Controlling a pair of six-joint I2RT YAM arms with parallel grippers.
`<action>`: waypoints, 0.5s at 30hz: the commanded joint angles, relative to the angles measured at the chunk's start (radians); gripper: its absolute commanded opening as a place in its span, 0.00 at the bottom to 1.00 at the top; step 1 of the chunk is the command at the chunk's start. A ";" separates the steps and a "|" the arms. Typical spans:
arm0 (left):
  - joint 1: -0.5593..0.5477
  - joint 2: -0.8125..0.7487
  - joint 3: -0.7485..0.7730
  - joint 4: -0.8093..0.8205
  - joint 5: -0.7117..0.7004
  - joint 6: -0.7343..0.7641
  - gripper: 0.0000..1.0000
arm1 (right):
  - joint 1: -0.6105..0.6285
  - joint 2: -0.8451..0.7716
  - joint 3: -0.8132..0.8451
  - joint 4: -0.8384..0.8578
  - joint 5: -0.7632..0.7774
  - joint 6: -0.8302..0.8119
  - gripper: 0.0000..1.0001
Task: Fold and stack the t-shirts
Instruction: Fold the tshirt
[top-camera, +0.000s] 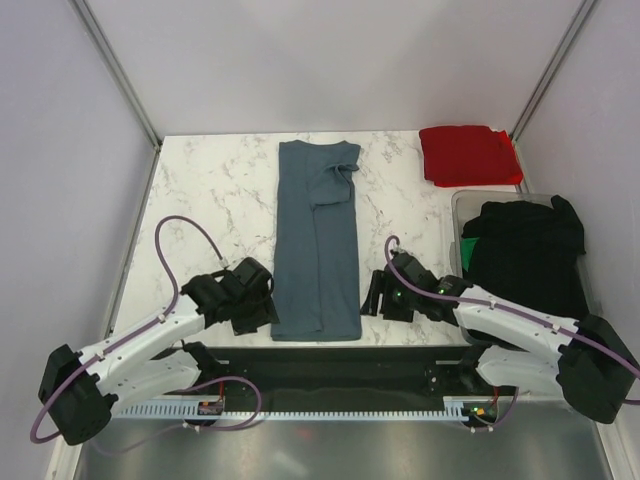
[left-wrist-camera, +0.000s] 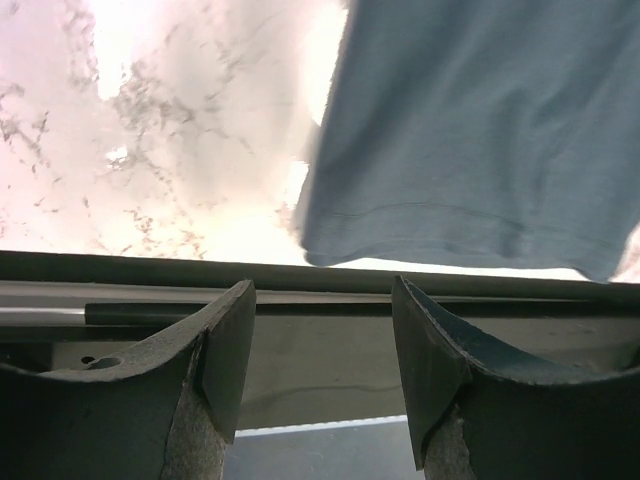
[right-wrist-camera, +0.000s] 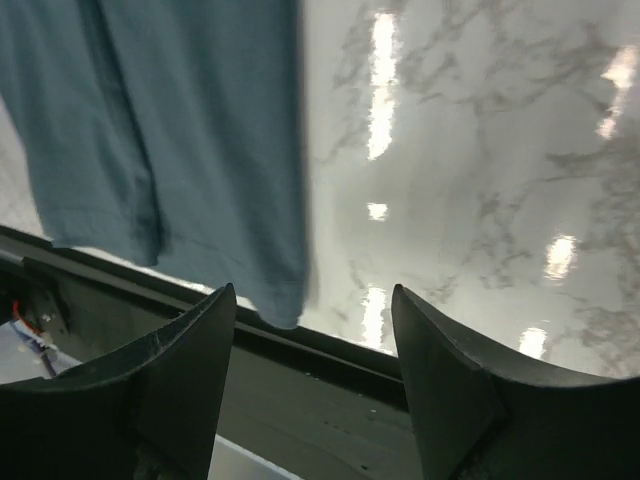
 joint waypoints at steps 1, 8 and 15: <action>0.005 -0.026 -0.060 0.041 0.008 -0.052 0.64 | 0.078 -0.014 0.004 0.167 0.006 0.104 0.70; 0.005 -0.035 -0.170 0.137 0.067 -0.076 0.63 | 0.162 0.155 -0.033 0.292 -0.006 0.165 0.62; 0.005 -0.047 -0.183 0.191 0.084 -0.059 0.63 | 0.199 0.166 -0.053 0.255 0.034 0.180 0.58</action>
